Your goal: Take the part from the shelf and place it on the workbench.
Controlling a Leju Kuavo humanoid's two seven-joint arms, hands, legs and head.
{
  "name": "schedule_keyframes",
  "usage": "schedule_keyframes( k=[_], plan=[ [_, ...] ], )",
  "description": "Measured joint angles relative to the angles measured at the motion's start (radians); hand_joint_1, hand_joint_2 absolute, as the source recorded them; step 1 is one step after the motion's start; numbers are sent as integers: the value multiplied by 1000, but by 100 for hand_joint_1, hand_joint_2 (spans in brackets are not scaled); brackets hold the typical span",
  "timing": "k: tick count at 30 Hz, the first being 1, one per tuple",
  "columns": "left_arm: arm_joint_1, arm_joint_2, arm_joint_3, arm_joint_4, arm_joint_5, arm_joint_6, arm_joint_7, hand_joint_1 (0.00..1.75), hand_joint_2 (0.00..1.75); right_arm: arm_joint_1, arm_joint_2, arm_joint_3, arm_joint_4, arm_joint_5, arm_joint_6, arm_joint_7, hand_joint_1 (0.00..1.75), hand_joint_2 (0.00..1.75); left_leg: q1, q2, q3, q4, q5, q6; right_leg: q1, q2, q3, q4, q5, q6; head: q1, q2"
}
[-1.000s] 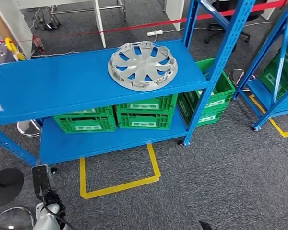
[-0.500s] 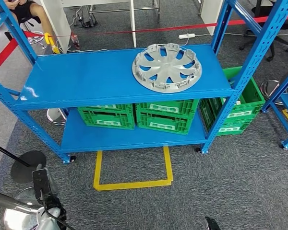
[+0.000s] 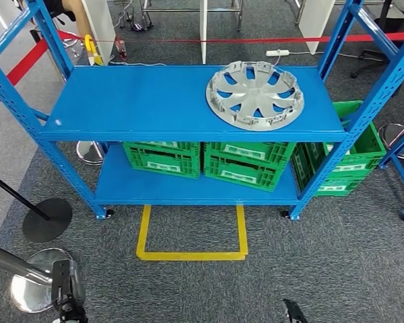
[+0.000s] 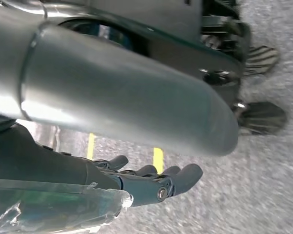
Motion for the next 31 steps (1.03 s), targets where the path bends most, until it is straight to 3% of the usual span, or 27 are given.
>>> schedule_keyframes(
  k=[3, 9, 12, 24, 31],
  plan=[
    [18, 12, -23, 23, -2, -34, 59, 0, 0, 30, -1, 51, 0, -35, -6, 0, 0, 0, -1, 0, -2, 0, 1, 4, -1, 1, 6, -5, 5, 9, 0, 0],
    [35, 23, -48, 43, -6, -67, 116, 0, 0, 58, -5, 101, 0, -69, -12, 0, 0, 0, -2, 0, -2, 1, 0, 6, -2, 1, 6, -7, 6, 13, 0, 0],
    [64, 44, -90, 76, -13, -121, 212, 0, 0, 100, -14, 190, 0, -128, -22, 0, 0, 0, -2, 0, -2, 1, -1, 8, -3, 1, 5, -7, 5, 19, -1, 0],
    [132, 92, -192, 152, -30, -259, 455, 0, 0, 200, -39, 397, 3, -275, -45, 0, 0, 0, 1, 1, -2, 1, 0, 7, 1, 1, 4, -6, 4, 18, -1, 0],
    [140, 103, -214, 168, -32, -276, 481, 0, 0, 212, -46, 436, 7, -294, -47, 0, 0, 0, 2, 1, -2, 1, 0, 7, 1, 1, 2, -6, 4, 18, -1, 0]
  ],
)
